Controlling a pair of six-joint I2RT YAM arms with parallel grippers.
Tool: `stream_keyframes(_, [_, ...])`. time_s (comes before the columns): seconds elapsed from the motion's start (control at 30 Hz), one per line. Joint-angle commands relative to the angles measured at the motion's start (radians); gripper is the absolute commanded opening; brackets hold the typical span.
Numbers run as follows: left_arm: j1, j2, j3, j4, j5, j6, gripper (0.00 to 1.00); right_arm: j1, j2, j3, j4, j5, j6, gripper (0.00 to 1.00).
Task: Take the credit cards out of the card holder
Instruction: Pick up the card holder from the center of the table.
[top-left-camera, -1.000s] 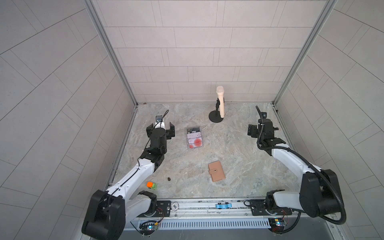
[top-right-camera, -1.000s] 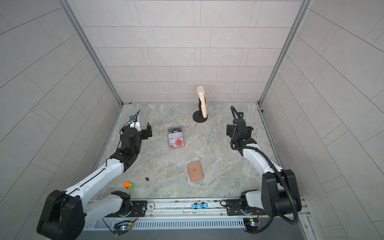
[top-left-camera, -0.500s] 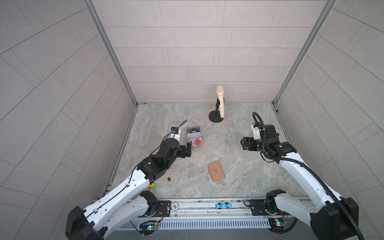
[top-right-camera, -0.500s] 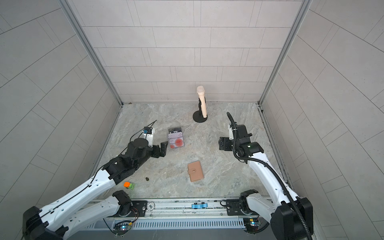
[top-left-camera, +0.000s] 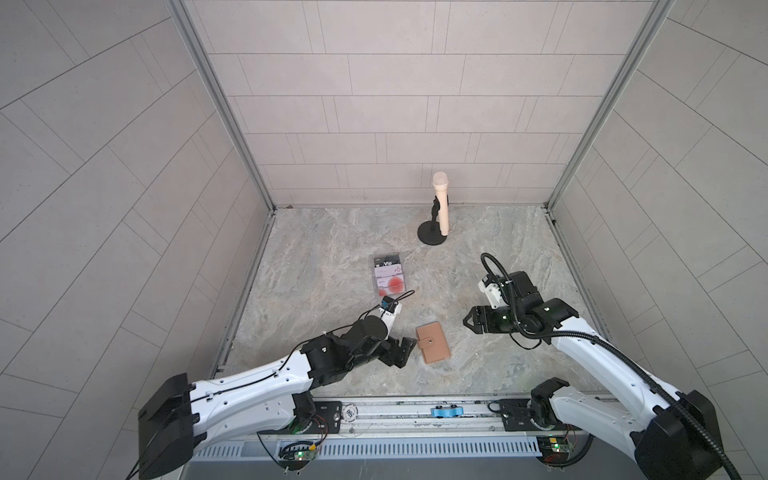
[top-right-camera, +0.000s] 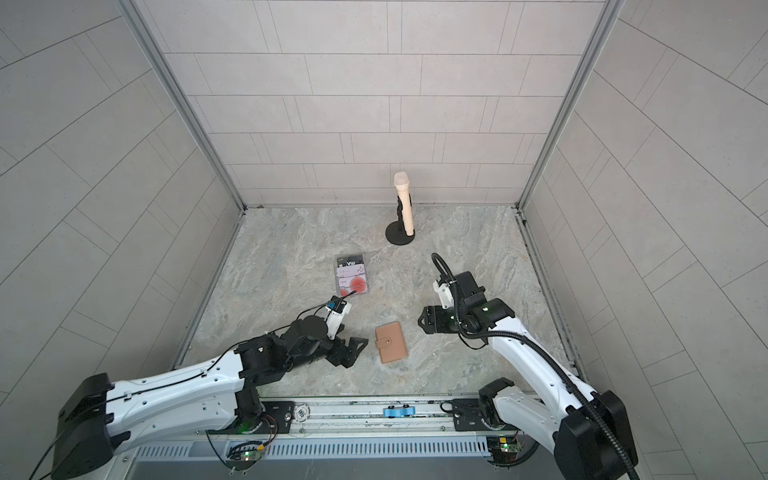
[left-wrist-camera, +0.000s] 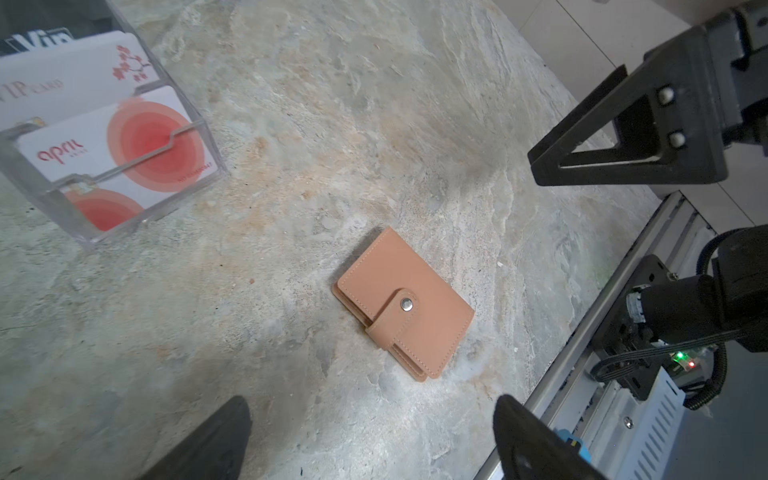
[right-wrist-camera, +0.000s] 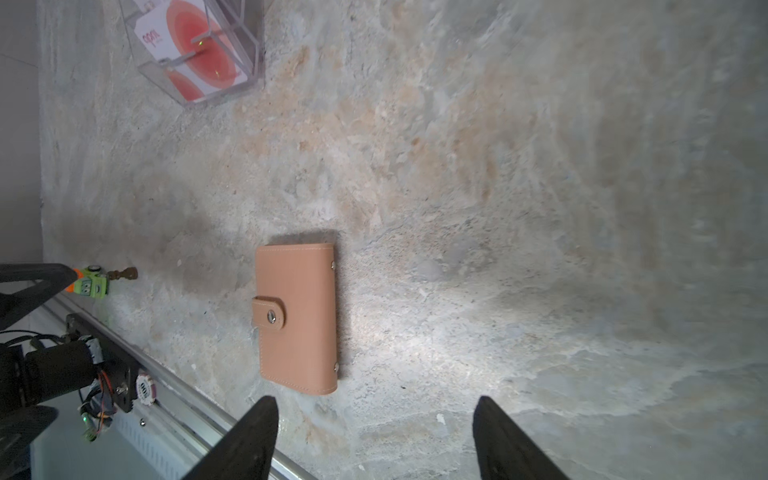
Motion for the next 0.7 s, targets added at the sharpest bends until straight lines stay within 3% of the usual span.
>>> stream_keyframes(0.0, [-0.009,0.038,-0.017,0.062,0.023,-0.024,0.92,0.034,0.034,-0.004,0.029,-0.043,0.025,0.76])
stream_keyframes(0.2, [-0.037,0.105,-0.076,0.203,0.083,-0.069,0.82,0.081,0.121,-0.019,0.074,-0.064,0.025,0.71])
stream_keyframes(0.67, [-0.051,0.319,-0.095,0.337,0.149,-0.03,0.55,0.132,0.287,-0.02,0.169,-0.113,0.01,0.53])
